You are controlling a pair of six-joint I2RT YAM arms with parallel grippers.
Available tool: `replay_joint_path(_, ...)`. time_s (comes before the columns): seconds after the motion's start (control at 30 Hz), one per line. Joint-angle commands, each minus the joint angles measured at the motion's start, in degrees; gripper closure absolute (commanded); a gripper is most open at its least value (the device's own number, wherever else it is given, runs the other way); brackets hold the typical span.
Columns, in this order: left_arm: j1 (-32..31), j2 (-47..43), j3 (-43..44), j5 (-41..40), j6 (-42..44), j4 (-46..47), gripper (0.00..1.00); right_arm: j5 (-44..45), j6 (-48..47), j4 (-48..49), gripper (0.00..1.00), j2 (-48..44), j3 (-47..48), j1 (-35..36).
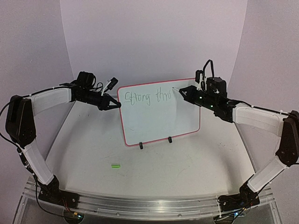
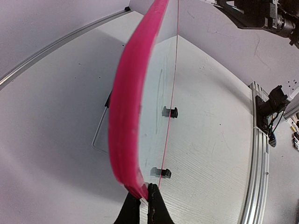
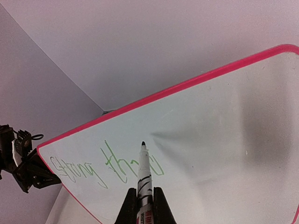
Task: Write a sentence on the whiteboard
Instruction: Write a sentence at the center of the board.
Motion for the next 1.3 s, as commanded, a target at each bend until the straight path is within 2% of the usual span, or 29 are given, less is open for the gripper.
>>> replay_joint_path(0.0,-1.19,0.39,-0.38,-4.71,4.57,-5.44,1.0,1.21,-0.82,-0.21,1.0,0.34,0.09,-0.24)
replay_joint_path(0.4,-1.19,0.47,-0.29,-4.71,4.71,-5.42,1.0,1.02,-1.32,-0.42,1.0,3.04,2.03,-0.26)
replay_joint_path(0.97,-1.3,0.21,-0.29,-4.62,4.62,-5.37,1.0,2.6,-0.63,-1.65,1.0,0.11,-3.62,-0.25)
replay_joint_path(1.27,-1.33,-0.13,-0.38,-4.71,4.59,-5.44,1.0,4.25,-2.64,-3.18,1.0,0.08,0.65,-0.25)
